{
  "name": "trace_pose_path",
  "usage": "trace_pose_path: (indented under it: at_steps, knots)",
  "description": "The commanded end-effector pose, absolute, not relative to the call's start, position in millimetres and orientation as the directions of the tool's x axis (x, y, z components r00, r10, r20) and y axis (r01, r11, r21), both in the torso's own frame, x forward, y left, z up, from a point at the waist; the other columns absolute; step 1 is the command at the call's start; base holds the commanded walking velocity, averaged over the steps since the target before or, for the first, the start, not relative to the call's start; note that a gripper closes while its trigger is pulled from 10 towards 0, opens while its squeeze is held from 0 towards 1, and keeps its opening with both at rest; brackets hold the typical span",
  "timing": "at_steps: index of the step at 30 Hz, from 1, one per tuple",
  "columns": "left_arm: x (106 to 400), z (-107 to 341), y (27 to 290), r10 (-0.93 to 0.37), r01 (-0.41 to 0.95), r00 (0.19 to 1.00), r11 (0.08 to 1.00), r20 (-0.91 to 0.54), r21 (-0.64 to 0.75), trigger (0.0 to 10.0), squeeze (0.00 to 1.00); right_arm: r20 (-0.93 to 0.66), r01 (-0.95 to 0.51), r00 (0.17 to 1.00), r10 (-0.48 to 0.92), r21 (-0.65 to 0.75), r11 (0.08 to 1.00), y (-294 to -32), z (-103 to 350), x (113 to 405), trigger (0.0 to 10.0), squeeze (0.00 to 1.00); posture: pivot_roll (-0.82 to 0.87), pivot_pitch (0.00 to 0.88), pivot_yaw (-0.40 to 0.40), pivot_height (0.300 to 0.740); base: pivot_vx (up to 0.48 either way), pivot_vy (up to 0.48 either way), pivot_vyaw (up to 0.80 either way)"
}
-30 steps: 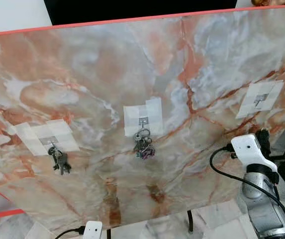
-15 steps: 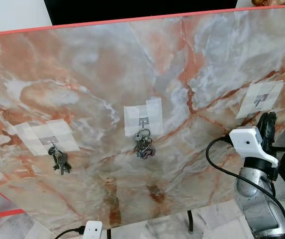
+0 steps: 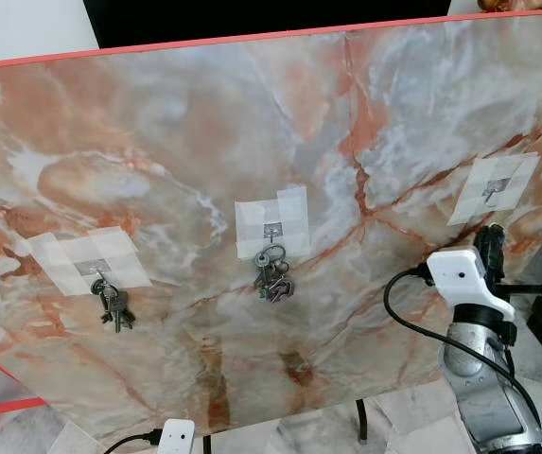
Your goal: Hang keys on a hook
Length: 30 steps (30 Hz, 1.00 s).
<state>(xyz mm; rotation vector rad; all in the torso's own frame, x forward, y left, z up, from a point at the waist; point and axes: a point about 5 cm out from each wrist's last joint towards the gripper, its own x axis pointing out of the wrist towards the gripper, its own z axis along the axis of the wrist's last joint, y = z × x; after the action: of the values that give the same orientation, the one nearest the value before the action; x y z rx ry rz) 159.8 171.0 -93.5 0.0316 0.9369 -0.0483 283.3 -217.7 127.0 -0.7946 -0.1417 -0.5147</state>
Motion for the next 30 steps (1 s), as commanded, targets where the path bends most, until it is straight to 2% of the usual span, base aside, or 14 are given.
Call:
trace_pose_path:
  at_steps: [1,30]
  knots:
    - [156.9,-94.7,171.3,-0.030,0.076,0.583,0.997,-0.812,0.018,10.0,0.00,0.320,0.493,0.868,-0.378,-0.637,0.592,-220.3,130.9,286.7,10.0,0.00,-0.11,0.010,0.020,0.740,0.000,0.000,0.00]
    - [156.8,-94.6,172.2,-0.024,0.072,0.585,0.997,-0.811,0.023,10.0,0.00,0.341,0.513,0.858,-0.384,-0.611,0.603,-227.2,139.4,298.9,10.0,0.00,-0.11,0.015,0.024,0.740,0.000,0.000,0.00]
